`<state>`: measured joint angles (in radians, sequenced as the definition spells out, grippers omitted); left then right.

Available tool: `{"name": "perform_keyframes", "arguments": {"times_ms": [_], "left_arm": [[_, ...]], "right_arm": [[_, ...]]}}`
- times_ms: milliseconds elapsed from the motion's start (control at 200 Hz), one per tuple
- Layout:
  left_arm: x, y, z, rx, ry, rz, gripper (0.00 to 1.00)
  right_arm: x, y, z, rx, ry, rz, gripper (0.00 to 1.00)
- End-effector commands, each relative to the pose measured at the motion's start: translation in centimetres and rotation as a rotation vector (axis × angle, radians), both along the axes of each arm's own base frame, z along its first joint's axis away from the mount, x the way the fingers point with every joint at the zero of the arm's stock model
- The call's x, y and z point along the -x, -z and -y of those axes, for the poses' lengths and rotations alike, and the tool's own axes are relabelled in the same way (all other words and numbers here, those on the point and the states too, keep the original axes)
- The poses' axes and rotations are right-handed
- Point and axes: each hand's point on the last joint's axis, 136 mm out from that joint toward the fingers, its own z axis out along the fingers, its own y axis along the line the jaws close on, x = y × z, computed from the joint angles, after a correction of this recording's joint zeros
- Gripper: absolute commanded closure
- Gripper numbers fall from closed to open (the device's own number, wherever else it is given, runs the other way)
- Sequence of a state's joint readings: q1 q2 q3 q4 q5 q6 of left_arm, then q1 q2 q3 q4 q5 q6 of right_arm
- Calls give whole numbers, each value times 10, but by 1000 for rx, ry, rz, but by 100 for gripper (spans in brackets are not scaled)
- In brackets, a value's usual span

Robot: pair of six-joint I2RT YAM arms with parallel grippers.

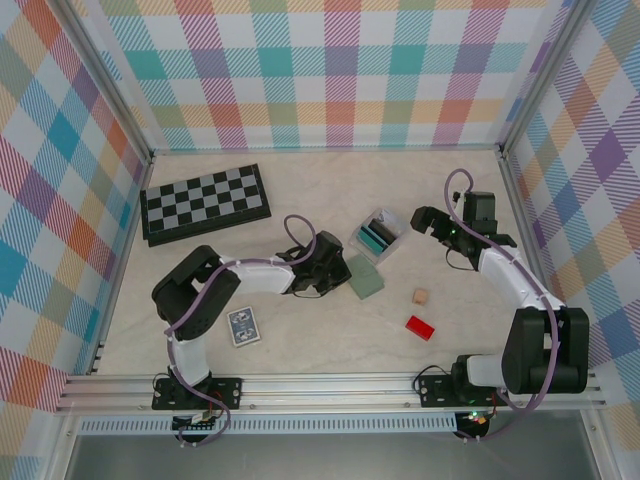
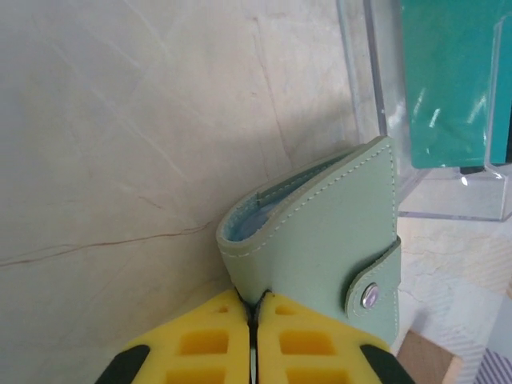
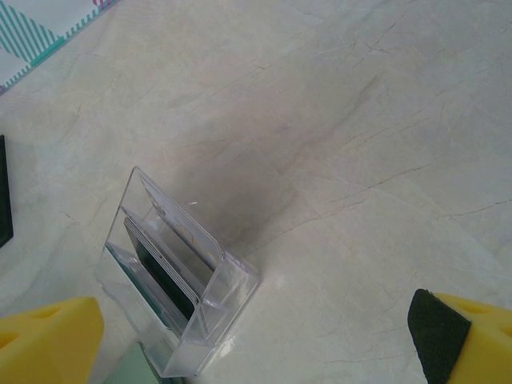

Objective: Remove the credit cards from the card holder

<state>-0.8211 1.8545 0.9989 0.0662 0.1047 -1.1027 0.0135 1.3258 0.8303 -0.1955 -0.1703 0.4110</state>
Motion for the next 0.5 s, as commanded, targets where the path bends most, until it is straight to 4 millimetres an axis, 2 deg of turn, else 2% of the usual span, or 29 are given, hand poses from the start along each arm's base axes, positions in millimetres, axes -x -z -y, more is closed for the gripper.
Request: {"name": "perform_keyframes", "arguments": {"times_ms": [0,190,310,400,500], "left_arm": [[6,2,-35,-161,14,13,100],[11,-9,-77,-308,101,48,100],[16,-9,-104,-359,145,24,100],[13,-13,-117,-366,164,24,100],[6,-15,-131,-366,146,20,100]], "right_arm": [[-2,-1,-5,-30,-20,8,0],[0,-2,-10,-56,-40,1,0],[1,-2,-17,-73,-60,-11,0],[4,-2,-31,-58,-98,-24,0],[9,-2,-57,-44,-174,-45,0]]}}
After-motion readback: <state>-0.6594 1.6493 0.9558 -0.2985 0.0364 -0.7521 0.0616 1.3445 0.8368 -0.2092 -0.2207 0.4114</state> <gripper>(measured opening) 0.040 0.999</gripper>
